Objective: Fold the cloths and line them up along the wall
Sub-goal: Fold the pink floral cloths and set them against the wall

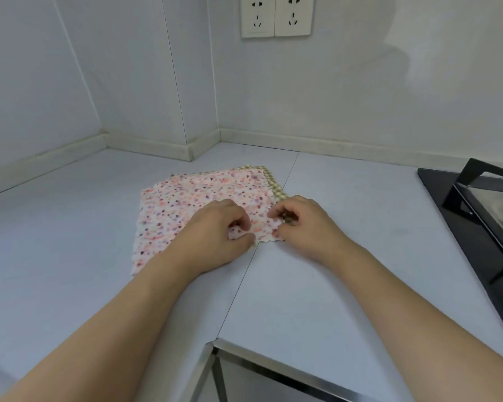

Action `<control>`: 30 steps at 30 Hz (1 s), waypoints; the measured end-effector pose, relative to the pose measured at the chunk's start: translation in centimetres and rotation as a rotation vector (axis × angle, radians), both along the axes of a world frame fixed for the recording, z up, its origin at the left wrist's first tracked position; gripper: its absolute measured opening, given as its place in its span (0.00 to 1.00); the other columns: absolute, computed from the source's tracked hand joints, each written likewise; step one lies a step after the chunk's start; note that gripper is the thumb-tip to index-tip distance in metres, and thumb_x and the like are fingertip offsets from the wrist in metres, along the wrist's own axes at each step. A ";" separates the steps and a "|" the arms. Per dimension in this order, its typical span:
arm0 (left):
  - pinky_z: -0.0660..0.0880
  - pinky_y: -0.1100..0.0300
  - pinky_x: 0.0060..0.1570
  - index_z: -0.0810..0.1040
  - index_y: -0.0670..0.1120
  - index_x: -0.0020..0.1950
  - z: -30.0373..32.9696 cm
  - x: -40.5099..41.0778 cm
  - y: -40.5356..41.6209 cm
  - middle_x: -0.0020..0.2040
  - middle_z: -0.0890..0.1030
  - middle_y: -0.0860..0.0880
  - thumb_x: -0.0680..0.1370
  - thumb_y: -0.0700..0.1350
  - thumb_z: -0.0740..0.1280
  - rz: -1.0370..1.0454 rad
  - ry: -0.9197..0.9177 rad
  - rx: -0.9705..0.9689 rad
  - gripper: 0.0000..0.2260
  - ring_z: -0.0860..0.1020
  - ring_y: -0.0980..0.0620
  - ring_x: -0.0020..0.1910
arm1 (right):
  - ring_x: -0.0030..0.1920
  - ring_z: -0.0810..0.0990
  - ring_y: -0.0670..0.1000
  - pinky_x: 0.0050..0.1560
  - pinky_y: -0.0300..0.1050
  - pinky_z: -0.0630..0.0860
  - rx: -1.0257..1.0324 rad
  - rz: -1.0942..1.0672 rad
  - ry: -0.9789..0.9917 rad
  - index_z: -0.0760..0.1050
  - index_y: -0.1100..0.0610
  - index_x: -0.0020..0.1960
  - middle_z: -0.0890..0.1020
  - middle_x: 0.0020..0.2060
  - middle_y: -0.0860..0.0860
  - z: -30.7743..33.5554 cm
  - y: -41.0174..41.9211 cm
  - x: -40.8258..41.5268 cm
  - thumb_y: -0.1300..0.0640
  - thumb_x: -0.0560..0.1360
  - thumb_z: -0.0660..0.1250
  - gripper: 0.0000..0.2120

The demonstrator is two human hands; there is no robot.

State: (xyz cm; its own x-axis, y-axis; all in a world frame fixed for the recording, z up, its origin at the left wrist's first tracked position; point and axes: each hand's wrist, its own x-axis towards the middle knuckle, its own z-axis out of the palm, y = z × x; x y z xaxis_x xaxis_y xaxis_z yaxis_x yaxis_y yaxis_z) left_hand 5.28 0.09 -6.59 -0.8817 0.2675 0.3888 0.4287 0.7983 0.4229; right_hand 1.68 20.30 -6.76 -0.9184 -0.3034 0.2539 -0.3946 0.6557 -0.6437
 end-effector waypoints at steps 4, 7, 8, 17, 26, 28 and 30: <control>0.75 0.52 0.48 0.78 0.52 0.42 0.0 -0.3 0.1 0.42 0.76 0.58 0.74 0.47 0.66 -0.014 0.024 -0.006 0.02 0.75 0.54 0.45 | 0.53 0.73 0.46 0.59 0.44 0.71 -0.002 0.020 -0.003 0.78 0.42 0.44 0.76 0.45 0.39 -0.2 -0.1 -0.2 0.57 0.67 0.71 0.10; 0.75 0.50 0.48 0.76 0.52 0.41 0.1 -0.5 0.2 0.42 0.76 0.56 0.75 0.44 0.65 0.013 -0.005 -0.013 0.05 0.75 0.53 0.44 | 0.48 0.78 0.47 0.55 0.49 0.75 -0.099 0.017 -0.007 0.79 0.46 0.38 0.78 0.43 0.43 -0.4 0.0 -0.4 0.56 0.68 0.71 0.05; 0.75 0.50 0.48 0.75 0.52 0.40 0.3 -0.5 0.3 0.41 0.76 0.56 0.76 0.45 0.65 0.018 -0.020 -0.009 0.05 0.74 0.53 0.44 | 0.46 0.78 0.47 0.53 0.48 0.76 -0.113 0.012 0.000 0.79 0.47 0.37 0.78 0.42 0.44 -0.4 0.0 -0.5 0.56 0.69 0.71 0.04; 0.73 0.56 0.39 0.75 0.49 0.48 2.6 0.2 1.9 0.41 0.77 0.52 0.78 0.43 0.61 0.183 0.038 -0.094 0.04 0.75 0.50 0.40 | 0.45 0.72 0.43 0.48 0.35 0.68 -0.245 -0.010 0.220 0.72 0.57 0.45 0.74 0.45 0.49 0.1 -0.1 -0.1 0.57 0.82 0.57 0.09; 0.72 0.56 0.36 0.77 0.50 0.48 7.6 1.8 2.3 0.38 0.79 0.51 0.78 0.42 0.59 0.303 0.231 -0.007 0.08 0.77 0.46 0.39 | 0.36 0.70 0.45 0.42 0.42 0.68 -0.560 -0.089 0.237 0.67 0.56 0.38 0.70 0.34 0.48 4.3 -0.7 3.0 0.54 0.83 0.54 0.15; 0.73 0.55 0.38 0.76 0.51 0.47 8.4 2.9 2.3 0.37 0.79 0.50 0.78 0.41 0.58 0.327 0.195 0.023 0.08 0.77 0.44 0.39 | 0.37 0.74 0.50 0.44 0.48 0.73 -0.612 -0.070 0.196 0.70 0.61 0.43 0.74 0.34 0.54 6.0 -0.4 4.2 0.54 0.83 0.55 0.14; 0.75 0.54 0.38 0.76 0.50 0.46 9.7 4.2 2.3 0.36 0.78 0.49 0.77 0.41 0.57 0.324 0.174 0.039 0.09 0.77 0.43 0.38 | 0.36 0.74 0.47 0.44 0.47 0.76 -0.649 -0.051 0.220 0.72 0.61 0.45 0.76 0.34 0.51 8.3 0.3 5.7 0.56 0.82 0.56 0.12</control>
